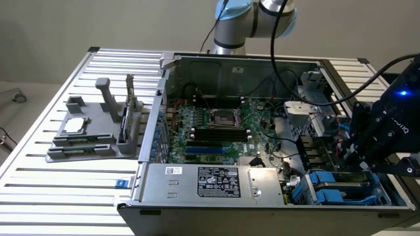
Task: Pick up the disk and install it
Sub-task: 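Insert the first disk wire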
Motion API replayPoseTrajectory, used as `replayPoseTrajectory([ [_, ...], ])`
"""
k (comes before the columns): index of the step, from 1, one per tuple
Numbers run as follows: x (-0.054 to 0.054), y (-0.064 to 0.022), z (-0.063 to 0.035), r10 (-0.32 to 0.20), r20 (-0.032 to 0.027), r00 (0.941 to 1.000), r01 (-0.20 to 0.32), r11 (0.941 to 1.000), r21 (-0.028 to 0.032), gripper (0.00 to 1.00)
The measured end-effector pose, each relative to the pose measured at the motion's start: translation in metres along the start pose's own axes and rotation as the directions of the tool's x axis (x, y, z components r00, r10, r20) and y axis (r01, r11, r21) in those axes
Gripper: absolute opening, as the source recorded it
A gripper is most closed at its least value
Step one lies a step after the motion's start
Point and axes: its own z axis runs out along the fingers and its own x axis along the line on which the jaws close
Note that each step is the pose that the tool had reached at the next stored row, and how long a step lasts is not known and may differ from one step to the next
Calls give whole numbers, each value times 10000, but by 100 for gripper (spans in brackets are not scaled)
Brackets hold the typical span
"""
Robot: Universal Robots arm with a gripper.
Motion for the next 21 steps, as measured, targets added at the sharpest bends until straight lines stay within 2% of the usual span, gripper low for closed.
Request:
replayPoseTrajectory([
  [3, -9, 2, 1, 140, 16, 9999, -140, 9999, 6, 17],
  [5, -16, 12, 1, 171, 34, 9998, -172, 9998, 40, 17],
  [10, -24, 41, 12, 185, 112, 9998, -188, 9996, 219, 17],
  [14, -25, 60, 46, 184, 114, 9998, -187, 9994, 278, 17],
  [18, -26, 79, 58, 181, 111, 9998, -185, 9991, 385, 17],
  [21, -26, 89, 58, 181, 109, 9998, -185, 9990, 412, 17],
])
